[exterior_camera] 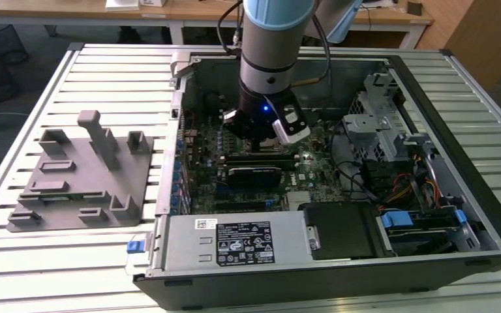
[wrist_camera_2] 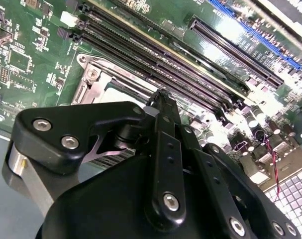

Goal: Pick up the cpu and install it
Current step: 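Install the second cpu locking lever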

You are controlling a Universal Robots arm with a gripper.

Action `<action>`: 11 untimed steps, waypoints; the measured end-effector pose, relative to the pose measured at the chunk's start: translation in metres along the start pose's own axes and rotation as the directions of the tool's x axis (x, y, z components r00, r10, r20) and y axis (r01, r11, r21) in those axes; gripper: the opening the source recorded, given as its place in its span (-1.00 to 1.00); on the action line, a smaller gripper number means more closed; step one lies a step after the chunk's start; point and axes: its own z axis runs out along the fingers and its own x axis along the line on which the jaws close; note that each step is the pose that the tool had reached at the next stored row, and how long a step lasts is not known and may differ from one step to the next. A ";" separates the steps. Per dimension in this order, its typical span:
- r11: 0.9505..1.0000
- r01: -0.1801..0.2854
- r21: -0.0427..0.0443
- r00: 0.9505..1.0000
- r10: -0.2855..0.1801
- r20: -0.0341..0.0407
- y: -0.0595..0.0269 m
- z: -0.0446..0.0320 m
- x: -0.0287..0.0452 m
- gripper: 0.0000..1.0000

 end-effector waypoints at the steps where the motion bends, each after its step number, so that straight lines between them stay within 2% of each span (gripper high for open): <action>1: 1.000 0.000 0.000 1.000 0.000 0.000 -0.0005 0.0001 0.0002 -0.79; 11: 1.000 0.003 -0.004 1.000 -0.003 0.000 -0.0056 0.0016 0.0015 -0.79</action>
